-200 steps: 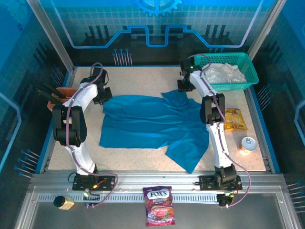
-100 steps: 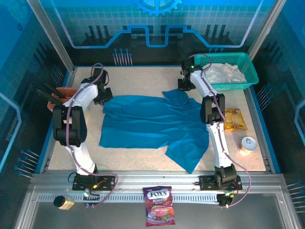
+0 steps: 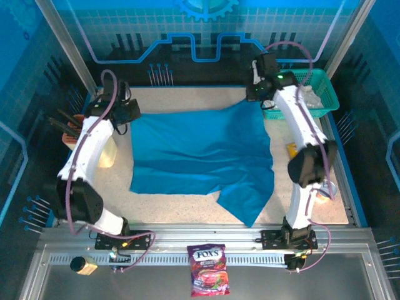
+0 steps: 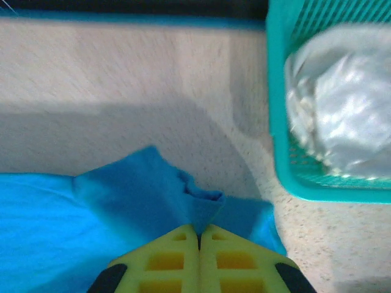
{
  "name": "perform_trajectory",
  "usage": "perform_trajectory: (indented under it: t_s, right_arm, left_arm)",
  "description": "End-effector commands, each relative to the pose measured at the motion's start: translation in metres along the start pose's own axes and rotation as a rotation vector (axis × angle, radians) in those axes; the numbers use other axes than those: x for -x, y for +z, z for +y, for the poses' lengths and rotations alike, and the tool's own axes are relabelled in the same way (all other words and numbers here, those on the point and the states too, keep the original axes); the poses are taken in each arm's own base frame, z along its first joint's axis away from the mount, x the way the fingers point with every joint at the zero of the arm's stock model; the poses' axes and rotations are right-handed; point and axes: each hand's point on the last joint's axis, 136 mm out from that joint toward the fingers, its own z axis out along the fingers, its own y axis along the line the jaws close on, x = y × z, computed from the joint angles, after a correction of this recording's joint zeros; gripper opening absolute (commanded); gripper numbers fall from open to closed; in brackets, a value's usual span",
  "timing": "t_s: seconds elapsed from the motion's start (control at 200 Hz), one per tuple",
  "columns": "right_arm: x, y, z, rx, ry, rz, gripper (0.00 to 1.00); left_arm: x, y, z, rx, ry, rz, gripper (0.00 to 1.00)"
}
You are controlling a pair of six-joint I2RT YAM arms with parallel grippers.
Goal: Fold and stack the t-shirts
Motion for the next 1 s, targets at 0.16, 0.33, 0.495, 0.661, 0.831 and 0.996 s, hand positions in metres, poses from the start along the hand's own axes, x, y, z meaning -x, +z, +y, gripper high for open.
perform_trajectory:
  t_s: [0.16,0.33,0.495,0.661,0.831,0.996]
  right_arm:
    - [-0.002,-0.15,0.0,0.005,-0.068,-0.251,0.0]
    - [-0.014,-0.253,-0.005,0.044,-0.085,-0.42,0.0]
    - [-0.029,-0.353,-0.015,0.145,-0.057,-0.597,0.0]
    - [-0.047,-0.435,-0.032,0.212,-0.033,-0.745,0.0]
    - [-0.057,-0.487,-0.047,0.228,-0.031,-0.867,0.0]
    - [-0.054,-0.5,-0.051,0.216,-0.026,-0.928,0.0]
  left_arm:
    - [0.011,-0.136,-0.004,-0.135,-0.024,-0.185,0.0]
    - [0.007,-0.219,-0.013,-0.282,0.057,-0.339,0.0]
    - [-0.003,-0.29,-0.008,-0.343,0.103,-0.452,0.01]
    - [-0.013,-0.364,-0.006,-0.432,0.126,-0.594,0.01]
    - [-0.02,-0.427,0.002,-0.481,0.119,-0.73,0.02]
    - [-0.019,-0.459,0.008,-0.485,0.118,-0.817,0.02]
